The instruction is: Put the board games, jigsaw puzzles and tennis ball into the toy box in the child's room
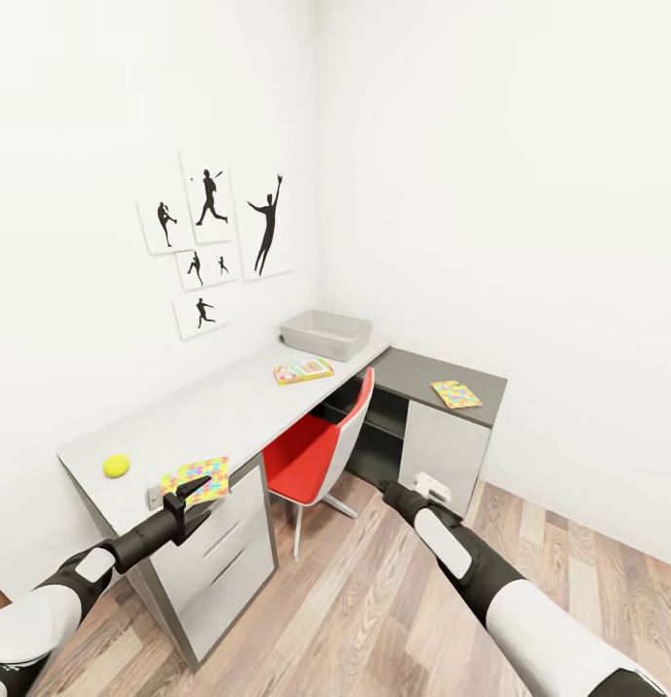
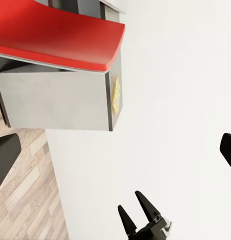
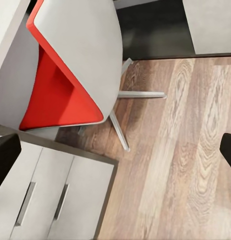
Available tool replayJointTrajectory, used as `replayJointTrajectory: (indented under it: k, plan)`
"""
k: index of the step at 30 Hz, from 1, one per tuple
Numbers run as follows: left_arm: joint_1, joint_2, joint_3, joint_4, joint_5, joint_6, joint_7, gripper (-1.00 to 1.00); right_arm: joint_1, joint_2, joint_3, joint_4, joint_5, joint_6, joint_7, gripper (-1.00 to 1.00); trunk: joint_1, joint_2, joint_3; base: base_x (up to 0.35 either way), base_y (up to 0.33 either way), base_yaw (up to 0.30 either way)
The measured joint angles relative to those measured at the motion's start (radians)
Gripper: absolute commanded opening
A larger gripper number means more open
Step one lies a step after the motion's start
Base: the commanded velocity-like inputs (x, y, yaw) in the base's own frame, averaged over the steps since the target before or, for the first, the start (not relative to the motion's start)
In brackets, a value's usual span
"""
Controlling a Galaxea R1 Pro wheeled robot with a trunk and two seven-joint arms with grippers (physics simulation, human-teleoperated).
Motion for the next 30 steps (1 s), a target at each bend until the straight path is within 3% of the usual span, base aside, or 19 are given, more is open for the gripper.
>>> replayJointTrajectory:
  k: [21, 30]
  plan:
    - [0.000, 0.001, 0.000, 0.000, 0.000, 0.000, 0.000, 1.00, 0.000, 0.004, 0.001, 0.000, 0.001, 0.002, 0.000, 1.00, 0.000, 0.000, 0.000, 0.000, -0.003, 0.003]
    - [0.000, 0.002, 0.001, 0.000, -0.001, 0.001, 0.000, 1.00, 0.000, 0.009, 0.000, 0.000, 0.003, 0.002, 0.000, 1.00, 0.000, 0.000, 0.001, 0.000, -0.126, 0.163]
